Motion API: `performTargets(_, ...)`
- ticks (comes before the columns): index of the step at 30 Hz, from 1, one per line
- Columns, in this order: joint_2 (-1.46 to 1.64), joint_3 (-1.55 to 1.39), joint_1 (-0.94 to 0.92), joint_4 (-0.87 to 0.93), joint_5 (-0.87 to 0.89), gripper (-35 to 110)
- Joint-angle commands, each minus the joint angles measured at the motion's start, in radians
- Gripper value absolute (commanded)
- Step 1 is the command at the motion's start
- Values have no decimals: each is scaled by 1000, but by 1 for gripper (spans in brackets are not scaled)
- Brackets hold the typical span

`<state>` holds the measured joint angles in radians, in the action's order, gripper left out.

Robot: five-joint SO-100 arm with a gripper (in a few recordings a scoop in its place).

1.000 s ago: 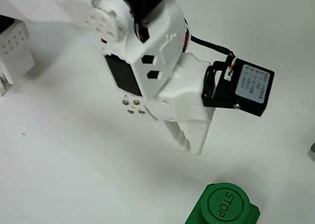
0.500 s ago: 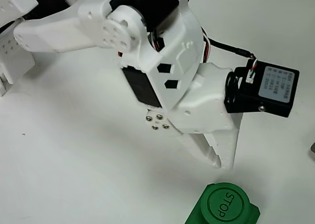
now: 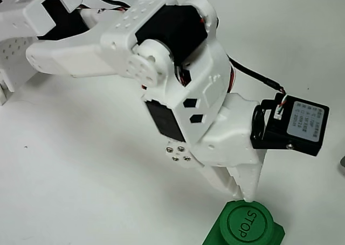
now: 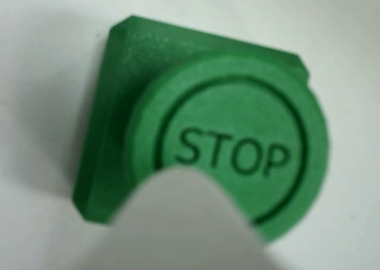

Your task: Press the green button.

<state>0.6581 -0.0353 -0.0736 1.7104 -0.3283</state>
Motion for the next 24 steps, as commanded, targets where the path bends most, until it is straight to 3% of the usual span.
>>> performTargets(1, 38, 91, -26, 11, -15, 0)
performTargets(24, -71, 126, -38, 11, -17, 0)
